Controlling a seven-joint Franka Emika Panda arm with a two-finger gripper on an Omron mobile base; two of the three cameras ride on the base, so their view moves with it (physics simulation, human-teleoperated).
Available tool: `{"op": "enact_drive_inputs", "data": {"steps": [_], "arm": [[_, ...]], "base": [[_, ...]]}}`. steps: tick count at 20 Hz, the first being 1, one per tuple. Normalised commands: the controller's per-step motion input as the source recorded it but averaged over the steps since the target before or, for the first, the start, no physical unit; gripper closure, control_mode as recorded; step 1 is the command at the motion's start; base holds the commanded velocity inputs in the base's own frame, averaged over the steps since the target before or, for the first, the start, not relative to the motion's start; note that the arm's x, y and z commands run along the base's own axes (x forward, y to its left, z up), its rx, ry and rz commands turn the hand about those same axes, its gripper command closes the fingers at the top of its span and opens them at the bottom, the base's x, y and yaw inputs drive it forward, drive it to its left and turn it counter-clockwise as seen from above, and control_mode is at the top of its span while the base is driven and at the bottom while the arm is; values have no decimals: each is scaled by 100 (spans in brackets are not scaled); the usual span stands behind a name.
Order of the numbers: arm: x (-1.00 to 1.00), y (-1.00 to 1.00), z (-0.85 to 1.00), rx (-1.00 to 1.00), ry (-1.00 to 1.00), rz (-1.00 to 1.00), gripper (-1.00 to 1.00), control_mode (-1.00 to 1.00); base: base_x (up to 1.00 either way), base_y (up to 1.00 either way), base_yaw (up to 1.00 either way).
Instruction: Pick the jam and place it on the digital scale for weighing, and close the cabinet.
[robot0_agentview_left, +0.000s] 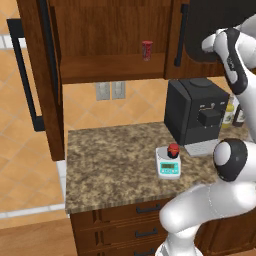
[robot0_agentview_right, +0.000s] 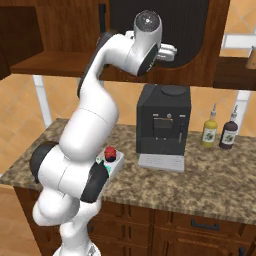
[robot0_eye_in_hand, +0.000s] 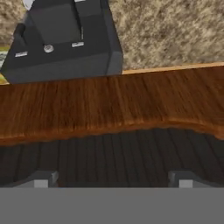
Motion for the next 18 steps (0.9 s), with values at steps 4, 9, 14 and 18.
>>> {"op": "enact_drive_inputs", "data": {"steps": [4, 9, 14, 18], "arm": [[-66, 3, -63, -30, -70, -14, -100, -100], [-100, 20, -95, -42, -89, -17, -100, -100], [-100, 82, -93, -30, -68, -18, -100, -100], [-95, 100, -8, -22, -35, -2, -100, -100]], "base": [[0, 0, 0], [0, 0, 0], [0, 0, 0], [0, 0, 0]]}}
